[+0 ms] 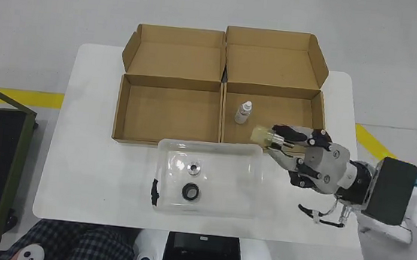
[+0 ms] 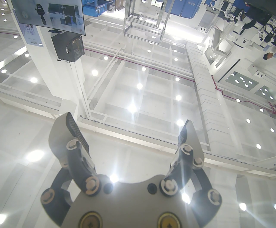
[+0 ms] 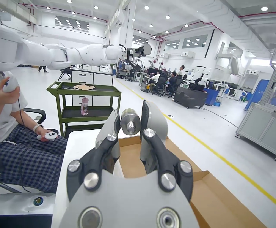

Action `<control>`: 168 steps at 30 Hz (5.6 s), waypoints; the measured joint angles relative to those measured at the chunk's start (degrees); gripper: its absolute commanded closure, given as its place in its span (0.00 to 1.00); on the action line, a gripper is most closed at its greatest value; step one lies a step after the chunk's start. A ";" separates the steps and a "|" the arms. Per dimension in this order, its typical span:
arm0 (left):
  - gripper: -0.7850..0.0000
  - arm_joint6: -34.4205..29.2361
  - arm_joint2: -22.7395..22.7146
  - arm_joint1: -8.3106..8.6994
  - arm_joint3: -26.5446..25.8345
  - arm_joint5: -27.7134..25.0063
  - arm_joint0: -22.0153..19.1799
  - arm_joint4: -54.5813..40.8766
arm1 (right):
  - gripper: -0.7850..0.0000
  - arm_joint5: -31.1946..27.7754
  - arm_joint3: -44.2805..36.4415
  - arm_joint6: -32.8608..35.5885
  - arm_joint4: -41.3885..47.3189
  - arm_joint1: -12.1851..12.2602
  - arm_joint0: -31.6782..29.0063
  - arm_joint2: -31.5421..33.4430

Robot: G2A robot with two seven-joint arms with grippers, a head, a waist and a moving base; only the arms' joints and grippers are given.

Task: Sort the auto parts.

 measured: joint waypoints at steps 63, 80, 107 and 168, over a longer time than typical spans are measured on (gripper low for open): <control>0.00 0.00 0.00 0.00 0.00 0.00 0.00 0.00 | 1.00 4.14 20.83 5.57 -7.25 -0.29 3.96 -7.74; 0.00 0.00 0.00 0.00 0.00 0.00 0.00 0.00 | 1.00 4.18 20.83 5.58 -7.26 -0.29 3.92 -7.76; 0.00 0.00 0.00 0.00 0.00 0.00 0.00 0.00 | 1.00 14.67 26.78 16.65 -5.06 -0.49 7.62 -8.15; 0.00 0.00 0.00 0.00 0.00 0.00 0.00 0.00 | 0.00 32.54 40.47 45.40 -15.10 -5.98 26.25 -28.58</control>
